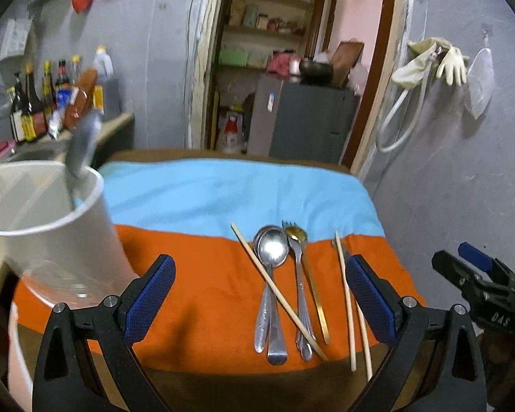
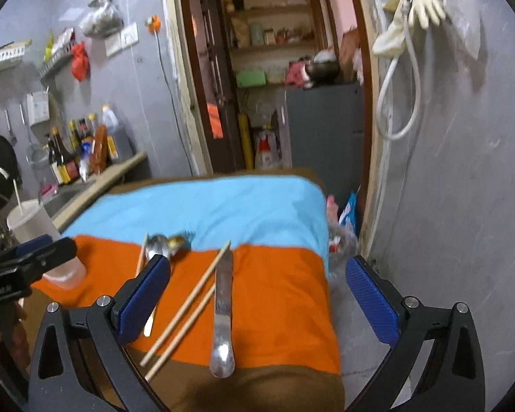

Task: Organize utensils
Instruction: 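Move both tools back over the remaining utensils on the cloth, then grasp a second chopstick with the left tool while the right tool grasps the DNAL knife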

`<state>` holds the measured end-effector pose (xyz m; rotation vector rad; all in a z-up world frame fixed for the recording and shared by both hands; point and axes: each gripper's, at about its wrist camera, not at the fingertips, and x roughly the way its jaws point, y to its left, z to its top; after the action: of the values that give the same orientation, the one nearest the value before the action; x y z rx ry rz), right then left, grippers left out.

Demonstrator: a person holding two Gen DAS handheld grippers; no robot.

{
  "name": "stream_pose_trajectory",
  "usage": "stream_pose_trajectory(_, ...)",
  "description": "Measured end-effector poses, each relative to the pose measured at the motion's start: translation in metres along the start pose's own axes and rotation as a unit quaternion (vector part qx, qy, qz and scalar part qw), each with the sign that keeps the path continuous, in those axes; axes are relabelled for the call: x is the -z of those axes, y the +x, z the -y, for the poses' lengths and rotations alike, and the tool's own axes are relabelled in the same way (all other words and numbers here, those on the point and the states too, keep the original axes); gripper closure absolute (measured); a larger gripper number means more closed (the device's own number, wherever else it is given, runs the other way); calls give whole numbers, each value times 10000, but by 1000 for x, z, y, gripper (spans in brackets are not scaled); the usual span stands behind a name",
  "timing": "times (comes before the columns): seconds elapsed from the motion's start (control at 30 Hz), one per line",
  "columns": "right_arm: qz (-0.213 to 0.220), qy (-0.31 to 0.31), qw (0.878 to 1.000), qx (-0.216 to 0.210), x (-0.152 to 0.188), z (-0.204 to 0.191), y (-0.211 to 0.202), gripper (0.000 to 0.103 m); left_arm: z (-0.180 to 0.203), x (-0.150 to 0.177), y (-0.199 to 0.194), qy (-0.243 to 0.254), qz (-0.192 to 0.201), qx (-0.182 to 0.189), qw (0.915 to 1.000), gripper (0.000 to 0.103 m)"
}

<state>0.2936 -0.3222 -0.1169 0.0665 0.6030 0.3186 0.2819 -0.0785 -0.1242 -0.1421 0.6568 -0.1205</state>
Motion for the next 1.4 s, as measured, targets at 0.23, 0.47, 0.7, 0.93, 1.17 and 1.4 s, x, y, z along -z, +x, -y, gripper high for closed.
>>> stream_pose_trajectory(0.23, -679, -218, 9974, -114, 9, -3, 35, 25, -13, 0, 39, -181, -543, 141, 9983, 33)
stream_pose_trajectory(0.47, -1303, -474, 9898, -319, 17, -16, 64, 50, -23, 1, 79, -395, -1376, 272, 9893, 68)
stream_pose_trajectory(0.7, -1597, -612, 9850, -244, 21, -19, 74, 61, -34, -8, 93, -600, -1514, 331, 9861, 87)
stream_pose_trajectory(0.93, -1647, -790, 9832, 25, 18, -26, 83, 62, -46, -14, 97, -851, -1647, 369, 9820, 94)
stream_pose_trajectory(1.17, -1847, -773, 9792, 331, 2, -36, 109, 63, -48, -21, 99, -825, -1781, 389, 9798, 94)
stream_pose_trajectory(1.4, -2287, -675, 9711, -87, -6, -32, 111, 85, -47, -15, 94, -950, -1859, 470, 9768, 101)
